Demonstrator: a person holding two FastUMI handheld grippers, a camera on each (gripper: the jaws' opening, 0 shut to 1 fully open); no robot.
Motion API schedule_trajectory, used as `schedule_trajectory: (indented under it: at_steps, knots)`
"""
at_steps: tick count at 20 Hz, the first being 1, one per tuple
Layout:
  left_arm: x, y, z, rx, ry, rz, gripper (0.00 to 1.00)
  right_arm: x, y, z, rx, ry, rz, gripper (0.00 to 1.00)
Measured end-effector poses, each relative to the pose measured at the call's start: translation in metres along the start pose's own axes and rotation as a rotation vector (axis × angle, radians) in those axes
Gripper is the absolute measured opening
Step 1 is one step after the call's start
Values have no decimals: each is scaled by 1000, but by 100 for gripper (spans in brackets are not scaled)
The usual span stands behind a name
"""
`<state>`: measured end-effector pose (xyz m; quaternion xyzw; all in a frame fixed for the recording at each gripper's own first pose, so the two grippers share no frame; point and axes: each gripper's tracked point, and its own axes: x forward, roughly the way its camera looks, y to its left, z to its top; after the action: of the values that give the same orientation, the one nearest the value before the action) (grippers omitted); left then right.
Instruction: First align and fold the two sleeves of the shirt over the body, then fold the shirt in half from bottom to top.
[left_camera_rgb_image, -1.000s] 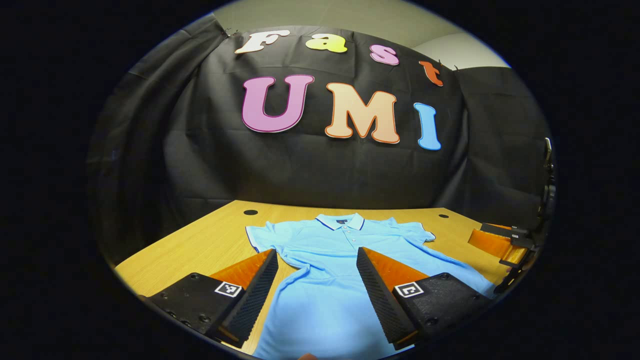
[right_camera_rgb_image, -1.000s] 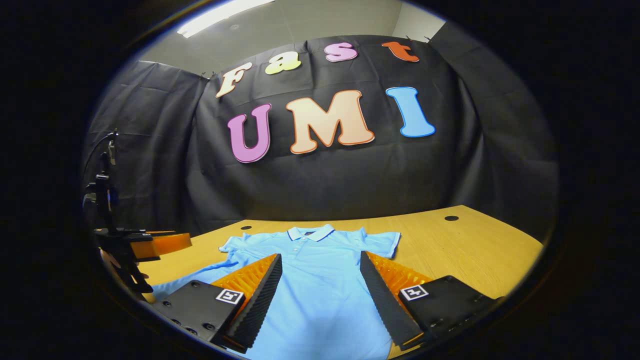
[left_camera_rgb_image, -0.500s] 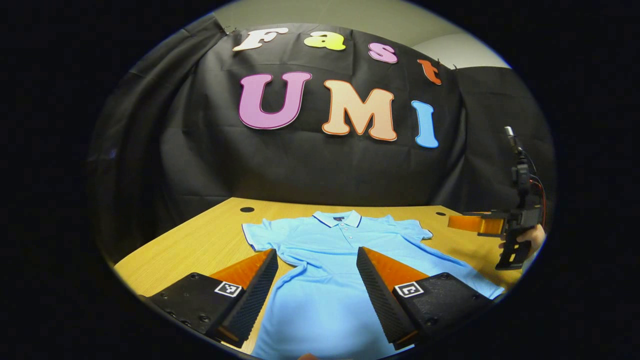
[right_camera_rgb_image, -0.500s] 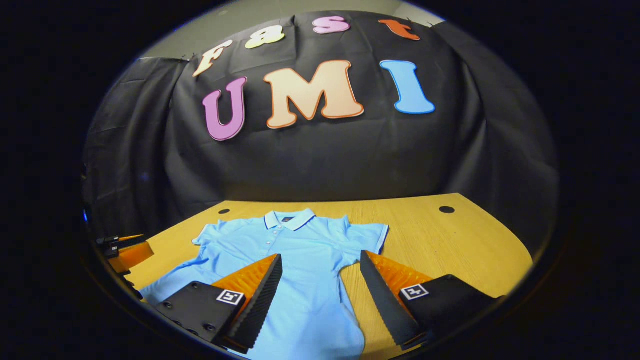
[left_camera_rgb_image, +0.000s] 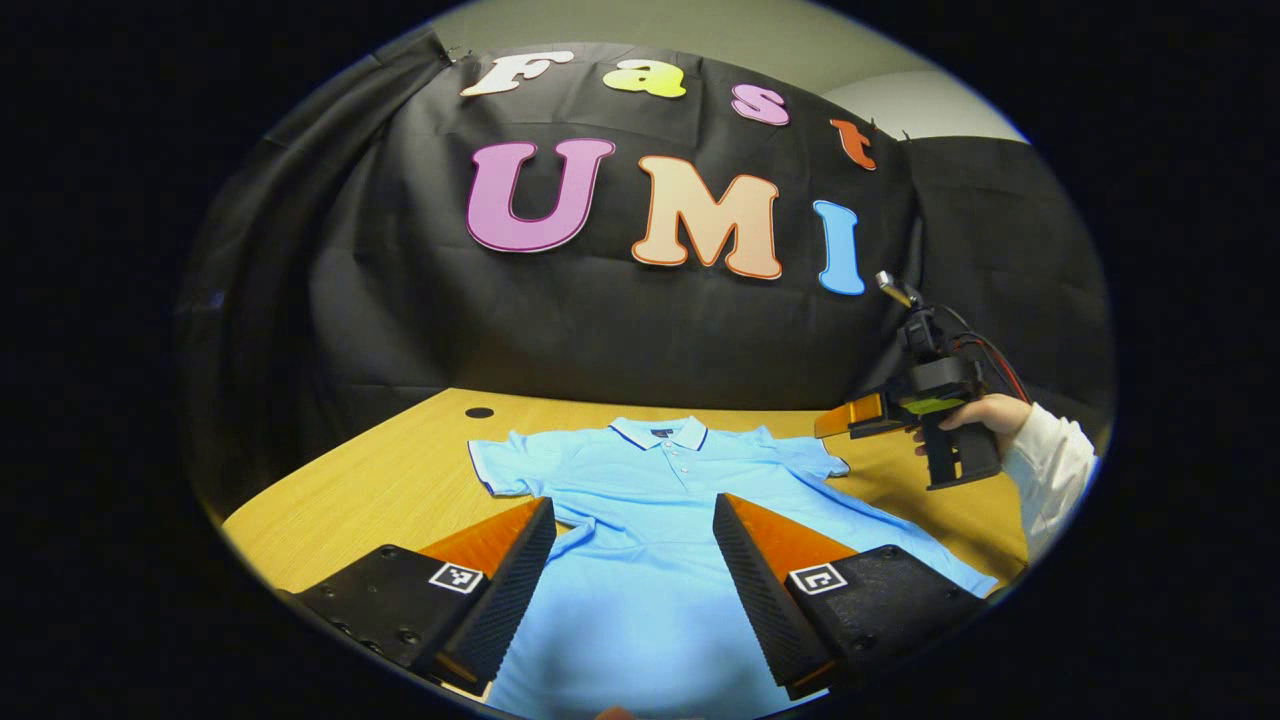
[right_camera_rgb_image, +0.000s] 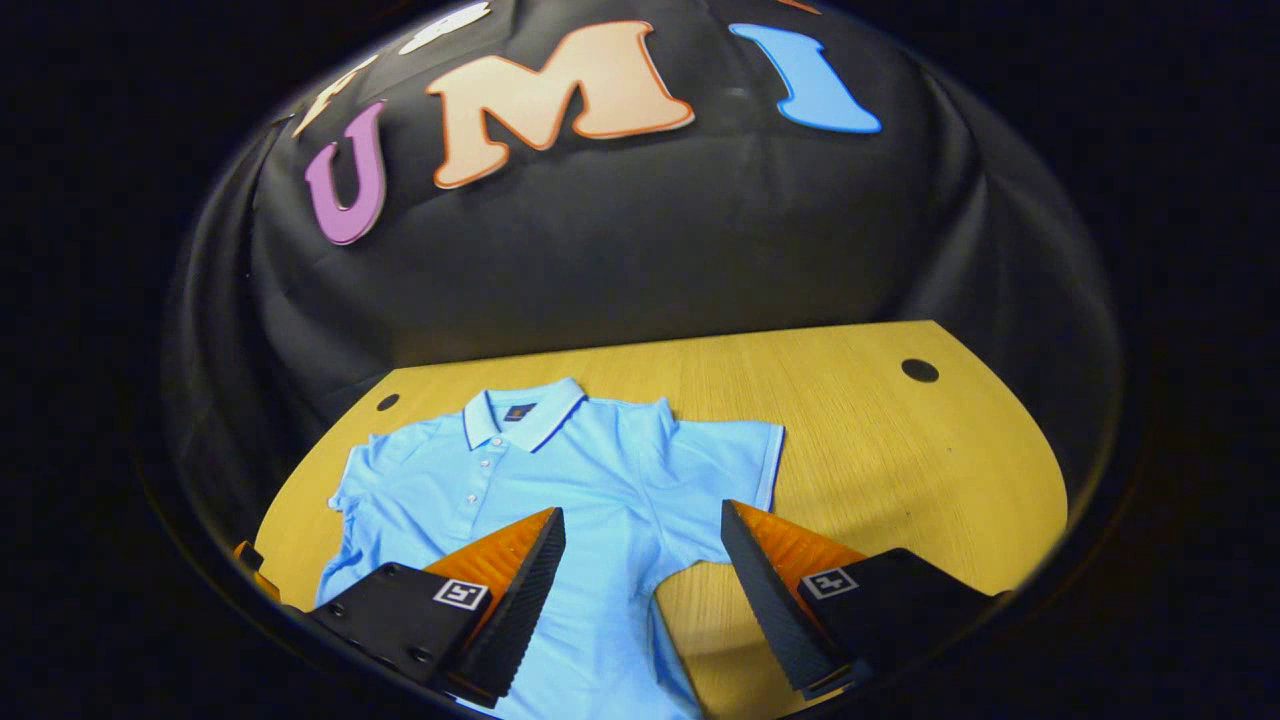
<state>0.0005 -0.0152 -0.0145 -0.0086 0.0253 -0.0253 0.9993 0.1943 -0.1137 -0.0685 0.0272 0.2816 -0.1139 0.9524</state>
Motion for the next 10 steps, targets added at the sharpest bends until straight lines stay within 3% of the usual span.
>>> schedule_trajectory:
  at_steps: [3, 5, 9, 10]
  knots:
    - [2, 3, 3, 2, -5, 4, 94, 26, -30, -6, -25, 32, -94, 93]
    - [4, 5, 1, -4, 1, 7, 94, 33, -36, -10, 4, 50, -104, 98]
    - [7, 9, -7, -18, 30, 19, 94, 46, -50, -14, -4, 48, -135, 93]
    - [6, 10, -7, -18, 30, 21, 95, 47, -49, -18, 4, 61, -132, 97]
